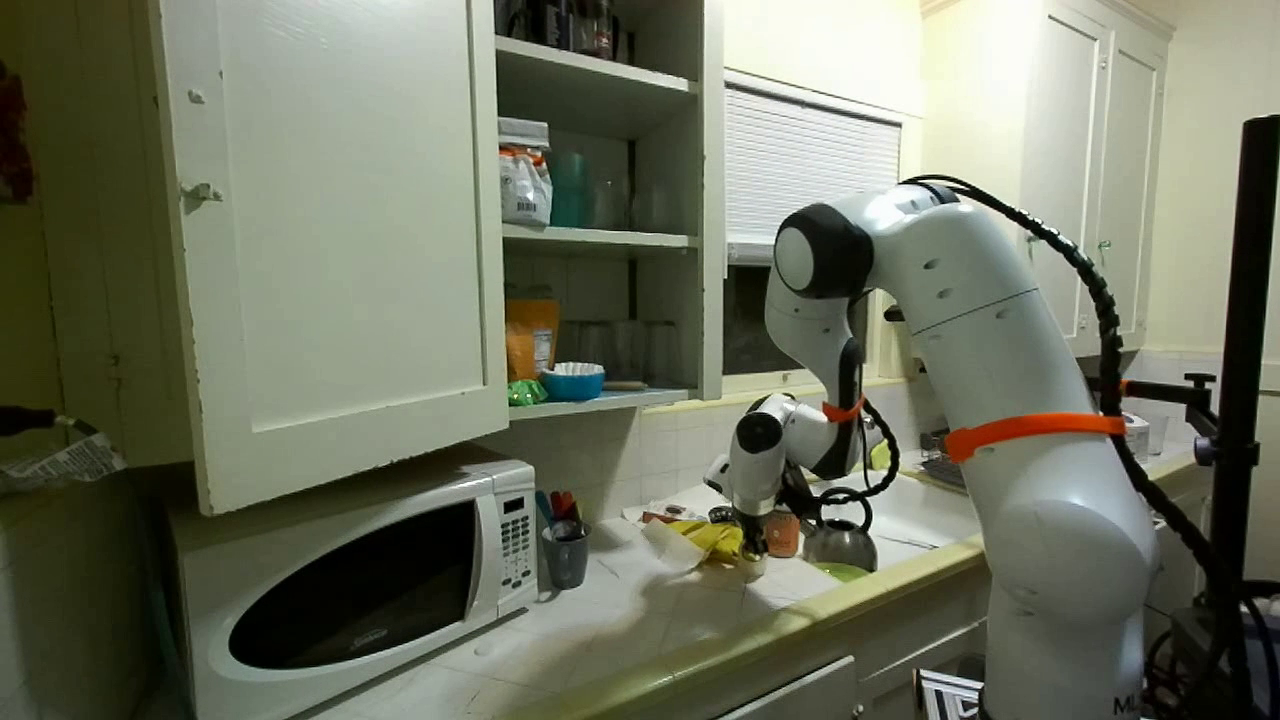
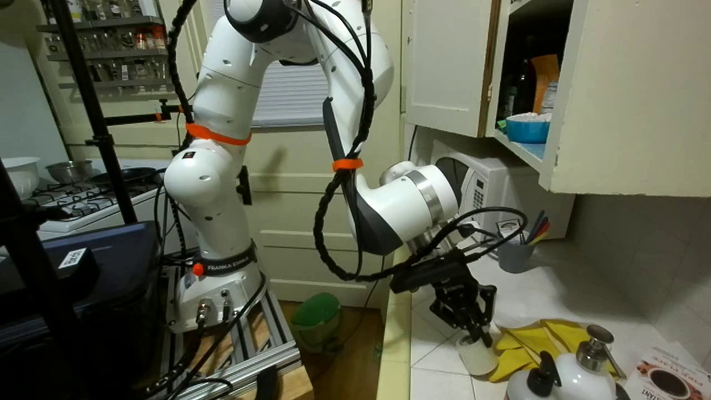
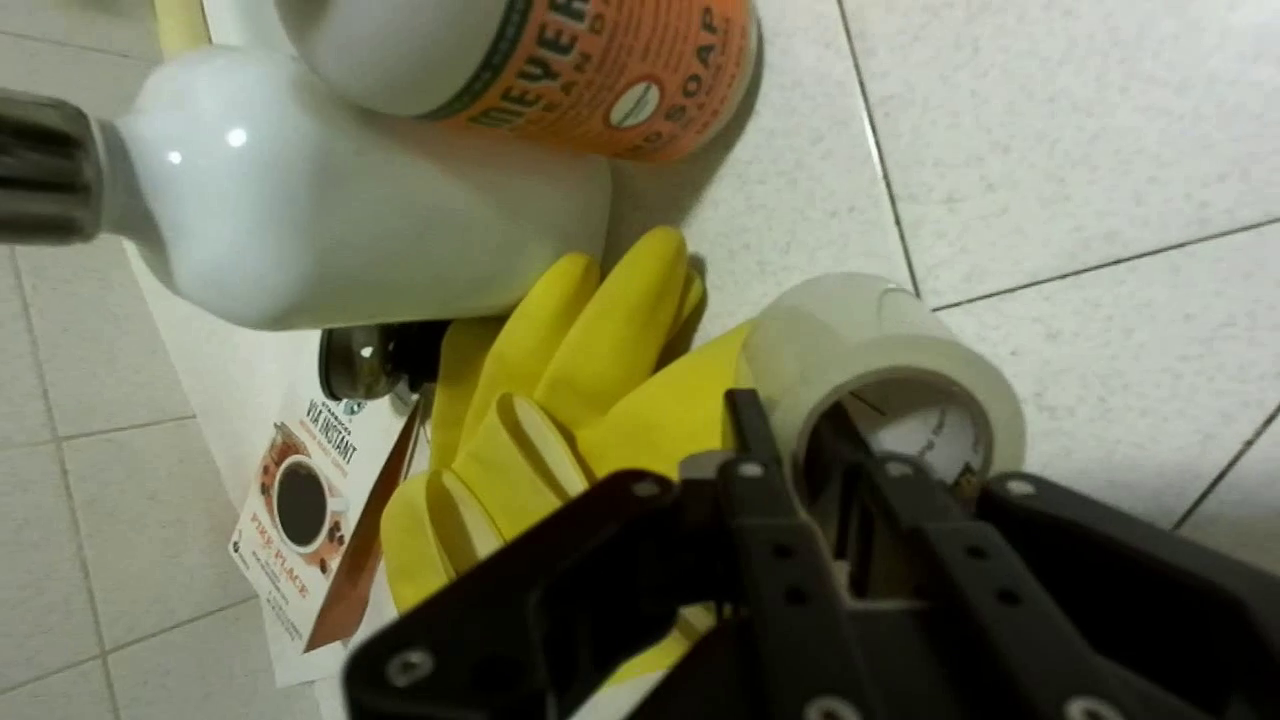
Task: Pick up one coffee pod from the counter and put it in the open upper cabinet.
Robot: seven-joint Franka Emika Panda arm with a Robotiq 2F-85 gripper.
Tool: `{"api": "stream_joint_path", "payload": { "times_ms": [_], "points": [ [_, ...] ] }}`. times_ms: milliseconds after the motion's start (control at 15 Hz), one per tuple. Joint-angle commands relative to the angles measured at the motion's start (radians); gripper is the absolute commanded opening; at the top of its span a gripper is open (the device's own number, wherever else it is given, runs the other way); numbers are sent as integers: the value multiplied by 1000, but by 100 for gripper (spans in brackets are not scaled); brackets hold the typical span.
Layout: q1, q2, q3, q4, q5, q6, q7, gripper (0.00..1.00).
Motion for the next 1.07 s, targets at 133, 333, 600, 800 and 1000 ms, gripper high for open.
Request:
{"api": "stream_joint_path", "payload": {
  "times_ms": [133, 333, 600, 800, 1000],
  "points": [
    [-36, -171, 26, -114, -185, 24, 79, 3],
    [-95, -339, 100, -160, -419, 97, 192, 3],
    [-97, -560, 151, -208, -426, 219, 205, 3],
    [-22, -680, 90, -251, -421, 222, 206, 3],
    [67, -834, -2, -330, -420, 151, 210, 3]
  ]
}}
